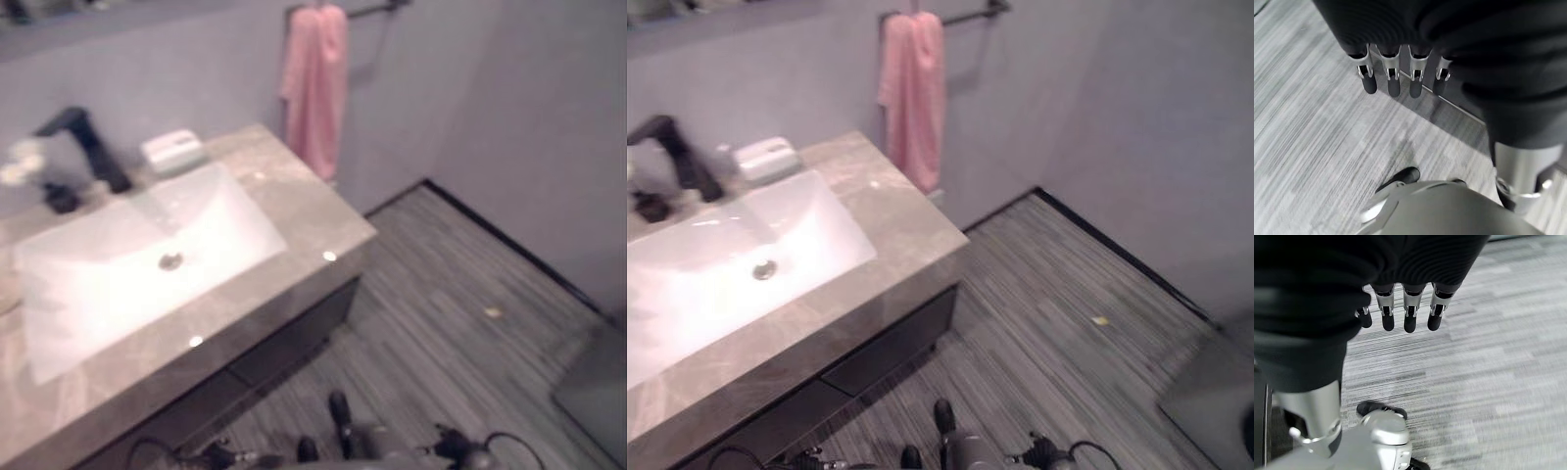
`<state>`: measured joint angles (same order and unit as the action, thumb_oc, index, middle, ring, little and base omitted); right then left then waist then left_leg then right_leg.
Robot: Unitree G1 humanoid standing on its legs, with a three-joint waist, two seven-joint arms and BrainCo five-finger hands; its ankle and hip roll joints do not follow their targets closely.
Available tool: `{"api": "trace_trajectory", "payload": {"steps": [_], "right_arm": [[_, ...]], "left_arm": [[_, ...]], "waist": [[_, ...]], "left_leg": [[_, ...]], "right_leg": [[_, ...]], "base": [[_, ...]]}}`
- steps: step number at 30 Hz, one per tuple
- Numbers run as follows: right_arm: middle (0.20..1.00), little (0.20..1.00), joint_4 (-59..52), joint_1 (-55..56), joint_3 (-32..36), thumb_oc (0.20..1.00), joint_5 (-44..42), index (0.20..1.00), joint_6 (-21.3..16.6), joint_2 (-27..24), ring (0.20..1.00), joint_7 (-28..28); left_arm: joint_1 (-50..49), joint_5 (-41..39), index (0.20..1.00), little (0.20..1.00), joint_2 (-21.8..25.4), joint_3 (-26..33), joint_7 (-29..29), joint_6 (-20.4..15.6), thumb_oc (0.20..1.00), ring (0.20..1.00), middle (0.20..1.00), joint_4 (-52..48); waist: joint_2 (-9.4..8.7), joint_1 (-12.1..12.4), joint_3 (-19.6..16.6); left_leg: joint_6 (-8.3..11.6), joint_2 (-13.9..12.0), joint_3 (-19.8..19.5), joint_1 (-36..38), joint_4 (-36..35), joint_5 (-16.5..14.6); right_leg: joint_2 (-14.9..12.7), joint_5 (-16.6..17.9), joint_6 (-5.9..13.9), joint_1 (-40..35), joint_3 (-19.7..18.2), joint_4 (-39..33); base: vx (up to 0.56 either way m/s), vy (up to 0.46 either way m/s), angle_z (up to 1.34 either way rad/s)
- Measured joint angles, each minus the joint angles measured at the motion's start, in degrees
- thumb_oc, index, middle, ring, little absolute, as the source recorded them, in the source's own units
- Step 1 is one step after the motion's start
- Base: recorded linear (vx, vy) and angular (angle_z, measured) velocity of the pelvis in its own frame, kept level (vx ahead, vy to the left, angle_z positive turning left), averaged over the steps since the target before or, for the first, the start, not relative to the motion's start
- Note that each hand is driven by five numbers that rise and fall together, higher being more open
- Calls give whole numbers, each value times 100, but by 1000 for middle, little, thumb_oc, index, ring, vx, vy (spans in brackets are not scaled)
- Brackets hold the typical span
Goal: Put brush and paste in cup on sink, flatten towel.
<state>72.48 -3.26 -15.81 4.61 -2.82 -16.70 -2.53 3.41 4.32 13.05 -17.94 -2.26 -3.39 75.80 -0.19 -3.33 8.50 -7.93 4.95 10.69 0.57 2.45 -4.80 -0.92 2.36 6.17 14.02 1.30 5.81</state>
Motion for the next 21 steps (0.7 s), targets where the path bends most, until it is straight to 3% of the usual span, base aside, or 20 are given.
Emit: {"api": "trace_trajectory", "payload": {"steps": [2, 5, 7, 8, 11, 12, 13, 14, 16, 21], "right_arm": [[1000, 1000, 53, 240, 4, 1000, 0, 1000, 20, -9, 1000, -9], [1000, 1000, 51, 379, 41, 1000, -1, 1000, 48, 5, 1000, -29], [1000, 1000, 58, 351, 44, 1000, -4, 1000, 48, 6, 1000, -47], [1000, 1000, 58, 297, 47, 1000, -5, 1000, 50, 27, 1000, -62], [1000, 1000, -63, 255, 58, 1000, -8, 1000, -4, 54, 1000, -80], [1000, 1000, -68, 320, 64, 1000, -13, 1000, -3, 58, 1000, -82], [1000, 1000, -57, 353, 126, 1000, -16, 1000, -4, 54, 1000, -87], [1000, 1000, -57, 363, 151, 1000, -16, 1000, -6, 51, 1000, -88], [1000, 1000, -5, 447, 171, 1000, -23, 1000, -12, 18, 1000, -92], [1000, 1000, 81, 510, 170, 1000, -28, 1000, -10, -60, 1000, -101]], "left_arm": [[140, 149, 1000, 1000, -20, -1, 7, 5, 1000, 1000, 1000, -46], [157, 286, 1000, 1000, -2, -151, -5, -3, 1000, 1000, 1000, -215], [160, 347, 1000, 1000, -21, -174, -4, -2, 1000, 1000, 1000, -282], [86, 348, 1000, 1000, -25, -171, -13, 1, 1000, 1000, 1000, -322], [33, 352, 1000, 1000, 10, -168, -14, 8, 1000, 1000, 1000, -315], [82, 363, 1000, 1000, -11, -181, -14, 6, 1000, 1000, 1000, -323], [49, 412, 1000, 1000, -34, -204, -11, 9, 1000, 1000, 1000, -311], [25, 446, 1000, 1000, -33, -222, -11, 5, 1000, 1000, 1000, -308], [33, 538, 1000, 1000, -48, -279, -12, -1, 1000, 1000, 1000, -289], [167, 570, 1000, 1000, -151, -406, -20, -2, 1000, 1000, 1000, -300]], "waist": [[-32, -94, 40], [-50, -29, 59], [-42, -15, 62], [-23, 55, 42], [-54, 23, -3], [-66, -5, -40], [-37, 1, -85], [-34, 7, -91], [2, 19, -208], [99, -24, -341]], "left_leg": [[-4, -35, 243, 170, -170, 39], [27, -62, 513, 294, -296, 69], [69, -106, 788, 316, -414, 95], [142, -158, 1015, 376, -530, 125], [258, -209, 1252, 390, -562, 92], [333, -259, 1403, 427, -567, 67], [390, -295, 1424, 479, -555, 38], [393, -295, 1420, 499, -545, 36], [423, -377, 1205, 555, -496, 17], [531, -516, 1011, 551, -192, -83]], "right_leg": [[-218, -113, 150, -201, -3, 307], [-271, -322, 173, -198, 196, 983], [-296, -517, 109, -219, 617, 1221], [-328, -669, 59, -227, 1050, 1277], [-338, -808, 43, -466, 1348, 940], [-234, -832, -32, -564, 1349, 692], [-118, -707, -301, -702, 1206, 432], [-85, -651, -366, -754, 1173, 350], [97, -444, -697, -996, 1018, -56], [254, -321, -785, -1277, 731, -445]], "base": [[-21, 4, -61], [-15, -55, -45], [63, -102, -75], [92, -132, -107], [90, -141, -57], [75, -89, -47], [81, -116, -39], [77, -129, -34], [115, -199, -35], [89, -187, -29]]}}
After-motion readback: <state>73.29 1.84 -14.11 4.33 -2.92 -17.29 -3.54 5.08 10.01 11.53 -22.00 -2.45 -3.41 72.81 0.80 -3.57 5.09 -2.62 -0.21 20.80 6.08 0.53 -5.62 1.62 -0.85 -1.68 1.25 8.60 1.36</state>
